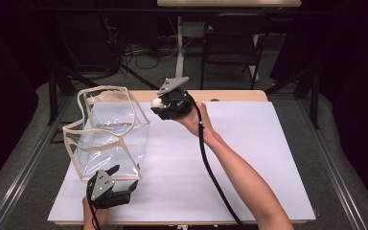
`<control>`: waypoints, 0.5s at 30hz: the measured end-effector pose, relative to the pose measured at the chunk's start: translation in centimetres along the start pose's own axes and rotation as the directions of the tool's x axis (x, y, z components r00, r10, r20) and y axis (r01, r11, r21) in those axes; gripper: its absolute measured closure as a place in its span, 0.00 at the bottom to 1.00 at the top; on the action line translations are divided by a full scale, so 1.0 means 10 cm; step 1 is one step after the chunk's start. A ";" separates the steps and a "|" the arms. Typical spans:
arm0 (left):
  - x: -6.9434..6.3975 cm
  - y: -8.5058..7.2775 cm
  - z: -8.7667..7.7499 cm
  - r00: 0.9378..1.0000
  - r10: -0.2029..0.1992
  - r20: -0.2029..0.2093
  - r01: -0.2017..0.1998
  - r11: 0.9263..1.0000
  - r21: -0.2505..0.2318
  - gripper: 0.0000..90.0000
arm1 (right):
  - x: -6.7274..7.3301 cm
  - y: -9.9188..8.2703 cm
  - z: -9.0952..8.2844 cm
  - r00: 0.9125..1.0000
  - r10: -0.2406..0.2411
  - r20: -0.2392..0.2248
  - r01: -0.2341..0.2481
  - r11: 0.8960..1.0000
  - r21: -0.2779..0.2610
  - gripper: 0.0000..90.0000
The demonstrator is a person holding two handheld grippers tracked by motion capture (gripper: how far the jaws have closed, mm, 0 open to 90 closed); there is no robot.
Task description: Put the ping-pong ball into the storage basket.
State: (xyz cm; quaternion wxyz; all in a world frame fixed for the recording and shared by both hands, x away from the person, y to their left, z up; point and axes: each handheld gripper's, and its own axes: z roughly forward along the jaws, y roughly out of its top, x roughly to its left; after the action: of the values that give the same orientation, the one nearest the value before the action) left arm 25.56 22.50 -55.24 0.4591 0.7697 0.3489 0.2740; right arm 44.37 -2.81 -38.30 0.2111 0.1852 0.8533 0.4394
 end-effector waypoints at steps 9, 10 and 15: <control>0.00 0.00 0.00 1.000 -0.002 0.000 0.002 1.000 -0.002 0.18 | 0.00 0.10 0.01 1.000 -0.010 -0.002 0.010 1.000 0.004 0.57; 0.00 0.00 0.00 1.000 -0.002 0.000 0.002 1.000 -0.002 0.18 | 0.00 0.11 0.01 1.000 -0.012 -0.002 0.012 1.000 0.005 0.57; 0.00 0.00 0.00 1.000 -0.003 0.000 0.003 1.000 -0.001 0.18 | 0.02 0.16 0.02 1.000 -0.019 -0.004 0.019 1.000 0.001 0.57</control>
State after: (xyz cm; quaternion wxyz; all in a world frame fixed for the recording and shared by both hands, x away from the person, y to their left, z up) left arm 25.57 22.52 -55.26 0.4599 0.7690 0.3497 0.2736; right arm 44.55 -1.70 -37.07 0.2136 0.1765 0.8556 0.4371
